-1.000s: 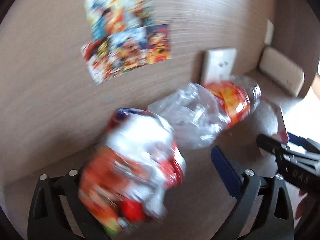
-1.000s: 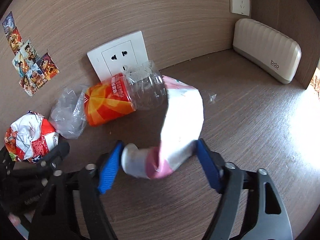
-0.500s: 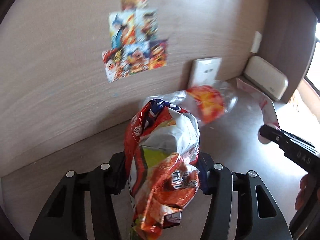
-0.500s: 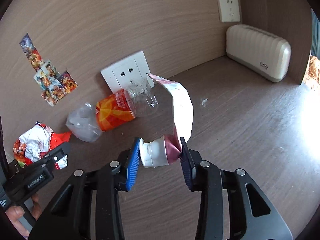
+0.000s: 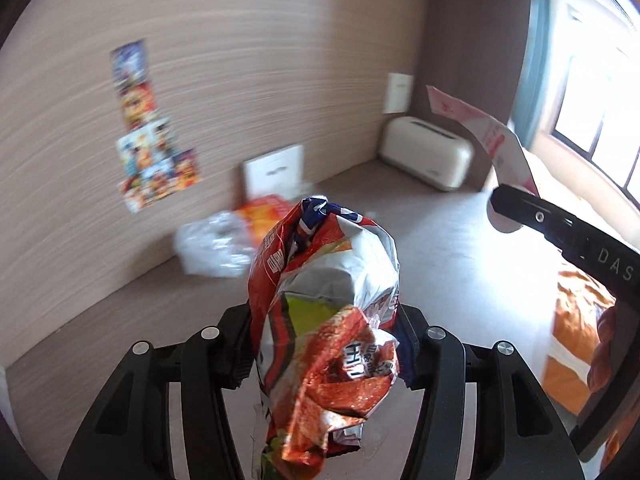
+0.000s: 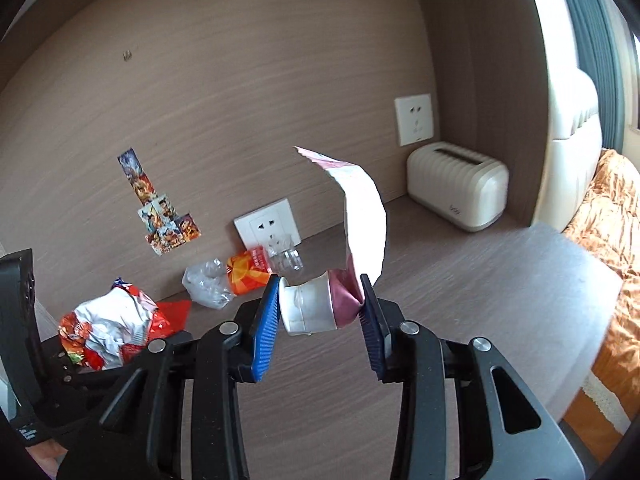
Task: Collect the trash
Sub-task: 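Carry the red bag and paper cup with both grippers over the white bin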
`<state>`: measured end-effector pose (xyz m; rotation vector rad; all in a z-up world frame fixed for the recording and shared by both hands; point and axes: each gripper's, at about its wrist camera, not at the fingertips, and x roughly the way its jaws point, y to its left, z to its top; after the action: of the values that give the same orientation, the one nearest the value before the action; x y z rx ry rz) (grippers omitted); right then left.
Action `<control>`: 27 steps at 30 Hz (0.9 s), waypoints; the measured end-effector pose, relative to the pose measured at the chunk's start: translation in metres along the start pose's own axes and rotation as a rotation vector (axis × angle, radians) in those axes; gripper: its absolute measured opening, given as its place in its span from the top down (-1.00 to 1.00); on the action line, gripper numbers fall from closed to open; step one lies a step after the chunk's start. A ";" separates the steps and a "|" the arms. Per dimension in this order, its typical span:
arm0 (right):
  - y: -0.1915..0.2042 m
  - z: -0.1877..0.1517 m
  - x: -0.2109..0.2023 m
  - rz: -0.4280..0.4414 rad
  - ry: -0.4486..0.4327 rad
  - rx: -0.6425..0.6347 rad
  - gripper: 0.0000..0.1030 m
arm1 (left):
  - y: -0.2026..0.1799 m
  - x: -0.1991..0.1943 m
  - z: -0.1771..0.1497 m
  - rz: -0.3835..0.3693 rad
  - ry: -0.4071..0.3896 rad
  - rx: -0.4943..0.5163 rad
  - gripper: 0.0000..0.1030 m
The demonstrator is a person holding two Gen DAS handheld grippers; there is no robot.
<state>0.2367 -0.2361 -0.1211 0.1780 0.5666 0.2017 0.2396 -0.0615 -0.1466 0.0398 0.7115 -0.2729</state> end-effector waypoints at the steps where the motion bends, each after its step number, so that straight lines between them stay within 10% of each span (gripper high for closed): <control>1: -0.005 -0.001 -0.010 -0.013 -0.012 0.005 0.24 | -0.009 -0.001 0.001 -0.015 -0.003 0.013 -0.05; 27: -0.158 -0.129 -0.216 -0.357 0.008 0.237 0.24 | -0.285 -0.020 -0.077 -0.414 0.123 0.354 -0.05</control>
<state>0.0101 -0.4250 -0.1524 0.3020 0.6195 -0.2122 0.1019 -0.3217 -0.1759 0.2492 0.7838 -0.7969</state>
